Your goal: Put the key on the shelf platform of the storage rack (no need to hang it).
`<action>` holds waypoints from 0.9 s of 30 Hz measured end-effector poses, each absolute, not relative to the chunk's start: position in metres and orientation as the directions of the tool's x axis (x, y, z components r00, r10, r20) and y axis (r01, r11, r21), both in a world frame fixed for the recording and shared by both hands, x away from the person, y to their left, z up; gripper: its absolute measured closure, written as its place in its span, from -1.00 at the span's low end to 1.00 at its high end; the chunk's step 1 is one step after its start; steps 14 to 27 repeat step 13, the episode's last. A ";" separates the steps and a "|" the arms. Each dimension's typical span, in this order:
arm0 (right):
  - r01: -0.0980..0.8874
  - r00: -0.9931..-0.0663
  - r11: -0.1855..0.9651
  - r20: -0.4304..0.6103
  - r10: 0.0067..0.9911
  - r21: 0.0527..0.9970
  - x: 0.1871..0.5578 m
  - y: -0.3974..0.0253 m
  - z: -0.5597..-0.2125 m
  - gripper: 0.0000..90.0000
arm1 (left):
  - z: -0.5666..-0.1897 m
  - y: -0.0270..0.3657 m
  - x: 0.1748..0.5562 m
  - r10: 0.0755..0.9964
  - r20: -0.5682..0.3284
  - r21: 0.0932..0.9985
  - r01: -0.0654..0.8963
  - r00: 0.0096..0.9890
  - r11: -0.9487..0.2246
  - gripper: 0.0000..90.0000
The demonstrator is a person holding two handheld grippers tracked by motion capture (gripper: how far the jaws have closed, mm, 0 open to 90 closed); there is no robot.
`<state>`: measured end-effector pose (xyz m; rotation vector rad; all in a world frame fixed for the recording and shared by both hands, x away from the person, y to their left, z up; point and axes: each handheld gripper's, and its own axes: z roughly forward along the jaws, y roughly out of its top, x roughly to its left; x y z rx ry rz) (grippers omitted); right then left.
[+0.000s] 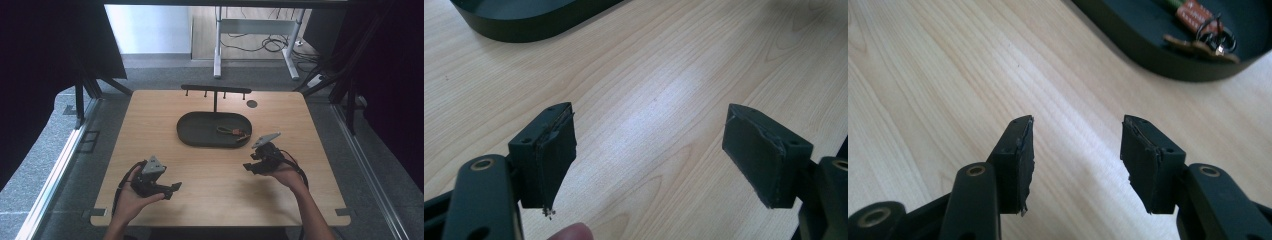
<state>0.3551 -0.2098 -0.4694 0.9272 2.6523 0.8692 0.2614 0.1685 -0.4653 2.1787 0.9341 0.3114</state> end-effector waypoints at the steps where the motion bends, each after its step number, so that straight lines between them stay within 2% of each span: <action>1: 0.504 -0.782 0.629 0.003 0.624 0.592 0.353 -0.212 -0.472 0.06 | -0.465 0.169 0.262 0.706 -0.061 0.710 0.528 0.706 -0.466 -0.52; 6: 0.514 -0.773 0.619 0.008 0.635 0.594 0.348 -0.216 -0.475 0.06 | -0.465 0.169 0.262 0.706 -0.059 0.710 0.527 0.706 -0.467 -0.52; 13: 0.488 -0.756 0.586 -0.021 0.654 0.646 0.328 -0.218 -0.472 0.03 | -0.462 0.171 0.261 0.720 -0.057 0.715 0.532 0.692 -0.454 -0.52; 27: 0.488 -0.756 0.586 -0.021 0.654 0.646 0.328 -0.218 -0.472 0.03 | -0.462 0.171 0.261 0.720 -0.057 0.715 0.532 0.692 -0.454 -0.52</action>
